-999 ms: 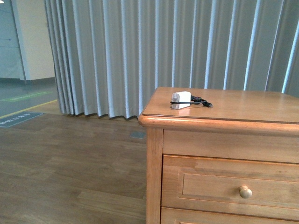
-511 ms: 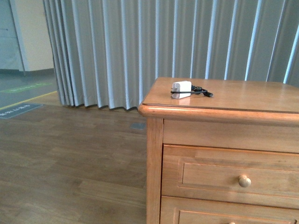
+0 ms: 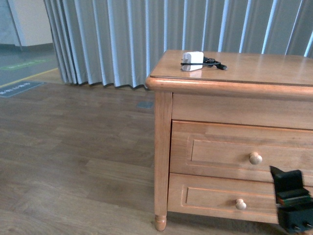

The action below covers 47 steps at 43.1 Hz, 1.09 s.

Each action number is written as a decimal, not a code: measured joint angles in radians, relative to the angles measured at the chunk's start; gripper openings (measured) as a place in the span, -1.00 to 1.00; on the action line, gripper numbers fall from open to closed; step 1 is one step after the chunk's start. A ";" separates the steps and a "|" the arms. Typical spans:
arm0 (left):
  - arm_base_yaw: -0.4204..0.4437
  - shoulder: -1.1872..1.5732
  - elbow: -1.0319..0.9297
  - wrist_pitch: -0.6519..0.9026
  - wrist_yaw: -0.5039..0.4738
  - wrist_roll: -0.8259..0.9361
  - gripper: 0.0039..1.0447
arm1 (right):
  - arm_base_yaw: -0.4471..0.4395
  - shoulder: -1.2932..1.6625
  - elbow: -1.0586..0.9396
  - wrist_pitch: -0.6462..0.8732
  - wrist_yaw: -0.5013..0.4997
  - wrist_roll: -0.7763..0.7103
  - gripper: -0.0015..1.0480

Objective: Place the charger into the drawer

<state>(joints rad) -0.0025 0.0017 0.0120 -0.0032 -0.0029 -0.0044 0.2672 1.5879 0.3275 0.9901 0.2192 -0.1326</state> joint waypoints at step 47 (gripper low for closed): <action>0.000 0.000 0.000 0.000 0.000 0.000 0.89 | -0.066 0.646 0.551 0.072 0.067 0.011 0.84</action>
<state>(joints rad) -0.0025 0.0017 0.0120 -0.0032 -0.0029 -0.0044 0.2012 2.2337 0.8787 1.0618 0.2859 -0.1219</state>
